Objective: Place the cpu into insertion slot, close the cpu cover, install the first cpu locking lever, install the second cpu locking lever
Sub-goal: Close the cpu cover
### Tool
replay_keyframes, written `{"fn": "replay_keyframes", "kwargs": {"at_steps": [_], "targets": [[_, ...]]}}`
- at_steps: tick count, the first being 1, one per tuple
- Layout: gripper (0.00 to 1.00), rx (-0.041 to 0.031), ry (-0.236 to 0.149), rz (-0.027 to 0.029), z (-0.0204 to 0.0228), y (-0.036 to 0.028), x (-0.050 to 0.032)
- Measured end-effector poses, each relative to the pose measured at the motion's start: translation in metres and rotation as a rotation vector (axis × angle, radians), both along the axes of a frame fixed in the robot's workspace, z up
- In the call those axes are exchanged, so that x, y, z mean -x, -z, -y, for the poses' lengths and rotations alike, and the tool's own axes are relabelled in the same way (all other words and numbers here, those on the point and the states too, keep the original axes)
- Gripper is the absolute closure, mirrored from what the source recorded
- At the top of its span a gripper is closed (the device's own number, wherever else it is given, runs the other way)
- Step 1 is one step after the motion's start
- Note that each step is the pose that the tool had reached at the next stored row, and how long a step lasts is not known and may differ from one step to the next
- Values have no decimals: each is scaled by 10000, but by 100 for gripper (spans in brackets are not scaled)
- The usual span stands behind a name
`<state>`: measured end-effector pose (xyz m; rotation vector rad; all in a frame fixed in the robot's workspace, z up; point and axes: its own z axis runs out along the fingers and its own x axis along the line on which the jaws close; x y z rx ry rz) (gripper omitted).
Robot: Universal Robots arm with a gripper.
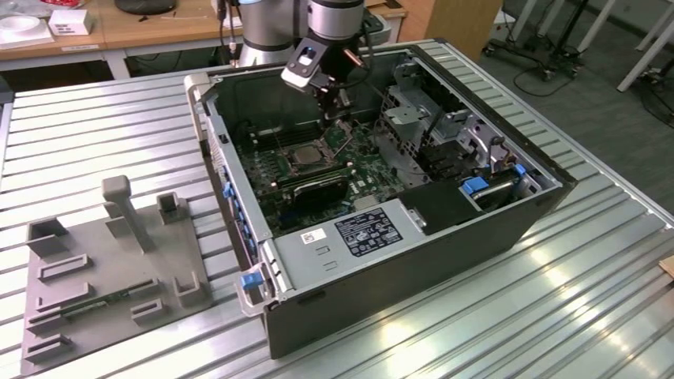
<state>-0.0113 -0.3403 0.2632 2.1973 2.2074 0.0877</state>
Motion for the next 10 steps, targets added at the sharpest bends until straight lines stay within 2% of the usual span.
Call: {"fn": "replay_keyframes", "kwargs": {"at_steps": [10], "targets": [[89, 0, -1, 0, 0, 0, -163]]}}
